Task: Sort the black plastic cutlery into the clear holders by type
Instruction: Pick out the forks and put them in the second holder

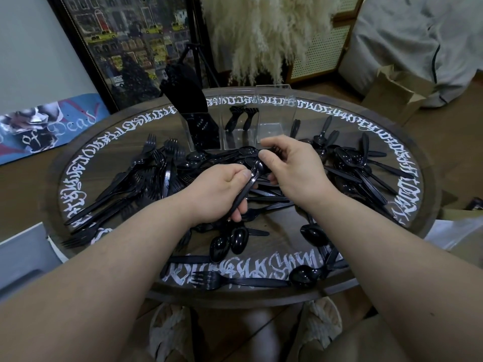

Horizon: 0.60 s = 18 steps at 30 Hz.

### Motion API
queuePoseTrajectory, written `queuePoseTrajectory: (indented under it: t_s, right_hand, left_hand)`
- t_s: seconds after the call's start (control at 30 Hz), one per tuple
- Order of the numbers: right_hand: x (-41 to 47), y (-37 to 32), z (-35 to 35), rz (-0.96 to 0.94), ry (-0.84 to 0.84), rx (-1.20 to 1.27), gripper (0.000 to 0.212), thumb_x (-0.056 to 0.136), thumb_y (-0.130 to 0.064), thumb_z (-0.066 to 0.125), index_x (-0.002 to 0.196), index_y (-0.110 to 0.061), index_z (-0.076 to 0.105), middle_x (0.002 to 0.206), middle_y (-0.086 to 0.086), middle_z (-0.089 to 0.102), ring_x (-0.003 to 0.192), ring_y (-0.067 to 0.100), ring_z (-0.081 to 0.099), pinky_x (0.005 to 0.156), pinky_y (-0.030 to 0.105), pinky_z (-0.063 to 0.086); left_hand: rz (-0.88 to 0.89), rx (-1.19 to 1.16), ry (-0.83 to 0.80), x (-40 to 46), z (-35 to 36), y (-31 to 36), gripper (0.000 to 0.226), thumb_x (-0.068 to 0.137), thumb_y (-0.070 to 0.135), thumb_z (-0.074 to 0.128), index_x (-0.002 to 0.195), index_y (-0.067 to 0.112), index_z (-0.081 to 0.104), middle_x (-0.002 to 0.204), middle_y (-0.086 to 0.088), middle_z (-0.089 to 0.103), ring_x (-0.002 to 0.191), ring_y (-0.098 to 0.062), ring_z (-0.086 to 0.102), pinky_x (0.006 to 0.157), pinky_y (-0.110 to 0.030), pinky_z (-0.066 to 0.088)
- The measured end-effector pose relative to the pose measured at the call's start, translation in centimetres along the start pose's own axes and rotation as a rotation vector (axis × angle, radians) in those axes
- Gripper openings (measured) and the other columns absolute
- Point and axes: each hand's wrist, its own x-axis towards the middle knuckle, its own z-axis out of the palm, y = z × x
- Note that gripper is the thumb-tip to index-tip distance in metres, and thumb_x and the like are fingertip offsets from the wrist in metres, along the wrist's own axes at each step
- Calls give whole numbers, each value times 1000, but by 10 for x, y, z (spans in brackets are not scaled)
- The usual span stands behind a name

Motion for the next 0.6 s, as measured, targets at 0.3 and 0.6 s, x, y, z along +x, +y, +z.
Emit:
queuePoseTrajectory:
  t_s: [0.3, 0.6]
  right_hand:
    - [-1, -5, 0, 126, 4, 223, 17, 97, -18, 51, 90, -20, 67, 72, -7, 60, 55, 5, 50, 56, 22, 46]
    - [-4, -10, 4, 115, 95, 185, 19, 99, -20, 44, 104, -19, 63, 77, -8, 58, 68, 5, 54, 65, 24, 49]
  left_hand:
    - [111, 58, 33, -1, 0, 1, 33, 103, 27, 34, 92, 2, 54, 60, 1, 54, 54, -13, 50, 62, -31, 43]
    - [62, 398, 107, 2, 0, 1, 22, 102, 37, 35, 87, 24, 46, 80, 0, 60, 80, -21, 56, 73, -36, 43]
